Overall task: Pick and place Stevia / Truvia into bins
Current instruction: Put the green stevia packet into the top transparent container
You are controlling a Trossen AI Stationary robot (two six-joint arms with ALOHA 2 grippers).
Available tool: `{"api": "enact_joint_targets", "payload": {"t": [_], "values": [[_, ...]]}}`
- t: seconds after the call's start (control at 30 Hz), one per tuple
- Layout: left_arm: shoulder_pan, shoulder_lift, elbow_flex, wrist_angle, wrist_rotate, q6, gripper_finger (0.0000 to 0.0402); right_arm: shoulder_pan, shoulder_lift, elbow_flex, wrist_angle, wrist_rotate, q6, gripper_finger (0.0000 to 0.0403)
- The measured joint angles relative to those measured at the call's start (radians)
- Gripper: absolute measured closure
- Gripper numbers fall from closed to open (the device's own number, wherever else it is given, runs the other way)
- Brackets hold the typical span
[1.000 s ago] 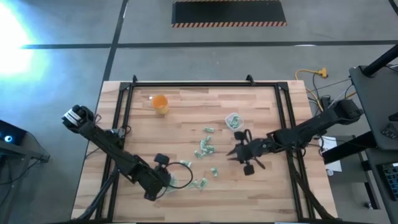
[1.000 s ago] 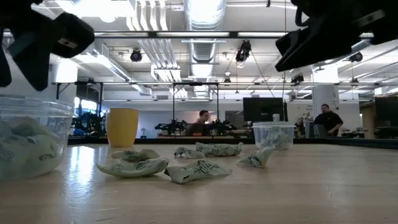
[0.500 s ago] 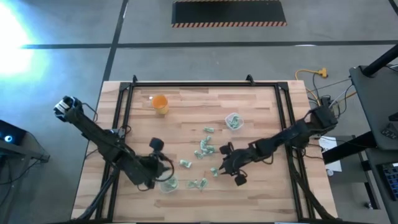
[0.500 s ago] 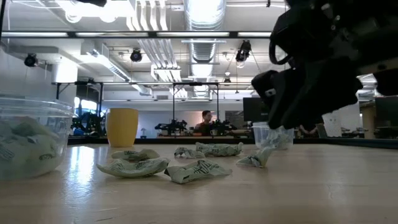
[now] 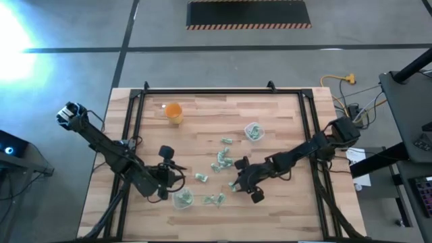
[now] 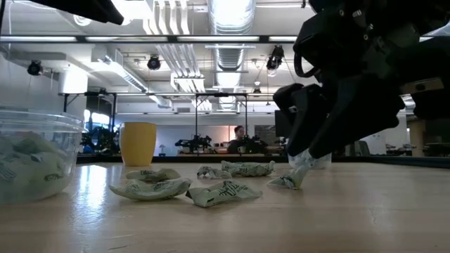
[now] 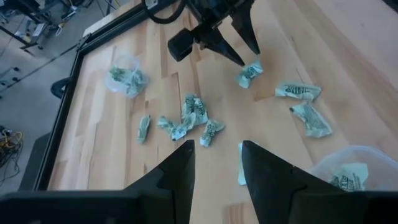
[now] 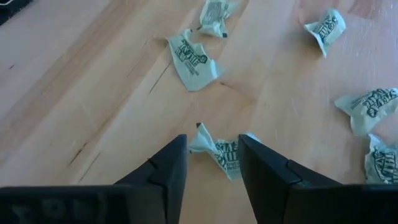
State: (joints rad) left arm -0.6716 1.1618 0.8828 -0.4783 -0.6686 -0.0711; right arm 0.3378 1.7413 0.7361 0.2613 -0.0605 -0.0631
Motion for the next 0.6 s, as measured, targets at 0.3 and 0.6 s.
{"api": "enact_joint_targets", "payload": {"t": [0.3,0.6], "values": [[0.000,0.002,-0.001,0.025,0.000,0.001,0.0285,0.000,0.062,0.007,0.011,0.001,-0.002,0.0241],[0.000,0.002,-0.003,0.026,-0.001,0.004,0.0285,0.000,0.070,0.028,0.006,0.003,-0.032,0.0283]]}}
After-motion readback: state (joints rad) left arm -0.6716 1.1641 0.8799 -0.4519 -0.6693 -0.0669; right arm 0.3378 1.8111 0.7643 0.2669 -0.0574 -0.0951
